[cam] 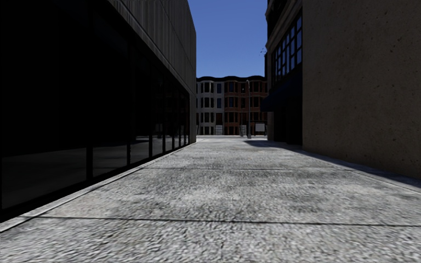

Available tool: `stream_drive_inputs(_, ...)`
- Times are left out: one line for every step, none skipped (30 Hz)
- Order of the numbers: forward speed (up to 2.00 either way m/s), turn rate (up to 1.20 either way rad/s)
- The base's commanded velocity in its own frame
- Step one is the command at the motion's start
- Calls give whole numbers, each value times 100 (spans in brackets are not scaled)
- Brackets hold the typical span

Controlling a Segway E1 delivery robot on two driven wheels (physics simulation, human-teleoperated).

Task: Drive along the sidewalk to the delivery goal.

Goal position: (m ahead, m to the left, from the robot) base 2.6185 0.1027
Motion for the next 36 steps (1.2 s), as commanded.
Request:
stream_drive_inputs(200,0)
stream_drive_inputs(200,0)
stream_drive_inputs(200,0)
stream_drive_inputs(200,0)
stream_drive_inputs(200,0)
stream_drive_inputs(200,0)
stream_drive_inputs(200,0)
stream_drive_inputs(200,0)
stream_drive_inputs(200,0)
stream_drive_inputs(200,0)
stream_drive_inputs(200,0)
stream_drive_inputs(200,0)
stream_drive_inputs(200,0)
stream_drive_inputs(200,0)
stream_drive_inputs(200,0)
stream_drive_inputs(200,0)
stream_drive_inputs(200,0)
stream_drive_inputs(200,0)
stream_drive_inputs(200,0)
stream_drive_inputs(200,0)
stream_drive_inputs(200,0)
stream_drive_inputs(200,0)
stream_drive_inputs(200,0)
stream_drive_inputs(200,0)
stream_drive_inputs(200,0)
stream_drive_inputs(200,0)
stream_drive_inputs(200,0)
stream_drive_inputs(200,0)
stream_drive_inputs(200,0)
stream_drive_inputs(200,0)
stream_drive_inputs(200,0)
stream_drive_inputs(200,0)
stream_drive_inputs(200,0)
stream_drive_inputs(200,0)
stream_drive_inputs(200,0)
stream_drive_inputs(200,0)
